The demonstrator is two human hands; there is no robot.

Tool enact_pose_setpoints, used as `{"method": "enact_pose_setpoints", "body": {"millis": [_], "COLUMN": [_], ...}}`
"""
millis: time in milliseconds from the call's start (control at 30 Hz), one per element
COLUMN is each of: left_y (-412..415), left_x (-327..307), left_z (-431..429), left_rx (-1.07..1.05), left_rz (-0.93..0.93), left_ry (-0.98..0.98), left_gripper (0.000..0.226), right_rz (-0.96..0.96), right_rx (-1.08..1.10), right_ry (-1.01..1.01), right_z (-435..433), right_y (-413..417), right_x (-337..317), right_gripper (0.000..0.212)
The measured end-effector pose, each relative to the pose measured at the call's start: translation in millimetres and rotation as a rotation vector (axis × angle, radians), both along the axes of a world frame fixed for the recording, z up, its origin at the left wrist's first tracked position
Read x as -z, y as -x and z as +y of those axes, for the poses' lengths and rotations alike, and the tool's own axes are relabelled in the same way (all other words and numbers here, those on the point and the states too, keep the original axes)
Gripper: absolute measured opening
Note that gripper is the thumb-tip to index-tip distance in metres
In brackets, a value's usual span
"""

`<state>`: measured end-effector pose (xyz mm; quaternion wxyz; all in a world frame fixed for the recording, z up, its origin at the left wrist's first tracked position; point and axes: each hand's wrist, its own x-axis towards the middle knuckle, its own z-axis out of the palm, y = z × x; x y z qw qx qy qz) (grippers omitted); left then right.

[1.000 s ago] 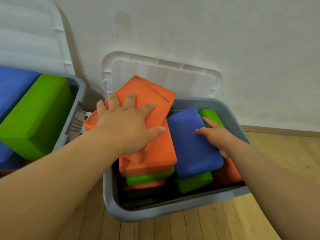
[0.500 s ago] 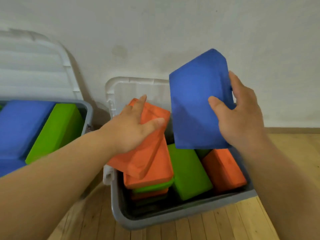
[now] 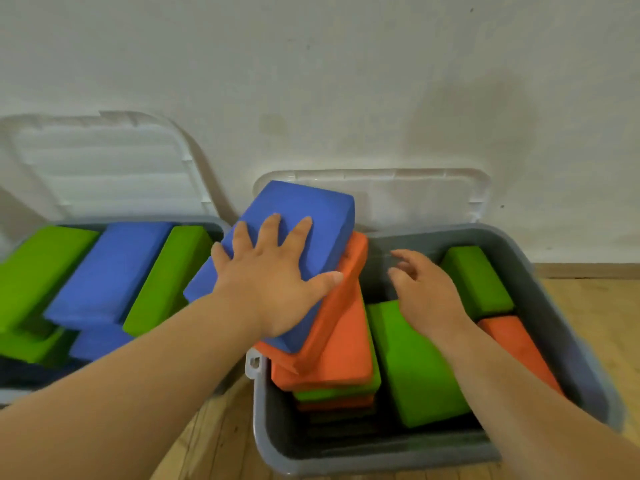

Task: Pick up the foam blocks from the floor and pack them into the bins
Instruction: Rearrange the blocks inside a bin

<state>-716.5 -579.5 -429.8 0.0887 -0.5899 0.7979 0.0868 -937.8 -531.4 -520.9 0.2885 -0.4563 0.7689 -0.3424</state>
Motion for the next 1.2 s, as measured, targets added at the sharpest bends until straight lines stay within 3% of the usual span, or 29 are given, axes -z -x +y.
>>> {"method": "enact_pose_setpoints", "body": {"millis": [167,333,533,767,900,1067,1200], "left_y": [13.8,7.7,14.0,19.7,14.0,10.0,11.0], "left_x": [5.0,7.8,8.7,8.0,11.6,7.8,7.3], "left_z": [2.3,2.5,5.8,4.5,7.1,13.5,14.5], "left_rx": [0.017,0.002,-0.016,-0.010,-0.010,0.003,0.046], "left_rz": [-0.024,-0.038,-0.038,-0.068,-0.050,-0.058,-0.082], "left_ry": [0.038,0.070,0.080,0.075,0.101,0.088,0.133], "left_gripper": [0.087,0.084,0.083,0.084,0.086,0.084,0.084], "right_rz": [0.151,0.063,-0.132,0.047,0.103,0.177,0.257], "right_rx": [-0.134,-0.077,-0.007,-0.200,-0.194,0.048,0.108], "right_ry": [-0.586,-0.647,-0.565,-0.499,-0.281,-0.070,0.034], "right_z": [10.3,21.9,34.0,38.5,37.8,73.7,109.4], "right_y": [45.7,65.9,74.7,54.9,48.4,52.0,54.3], "right_x": [104.7,146.3,134.1,86.9,45.3,-23.1,-45.9], "right_gripper": [0.097,0.133,0.129,0.119,0.111,0.100,0.093]}}
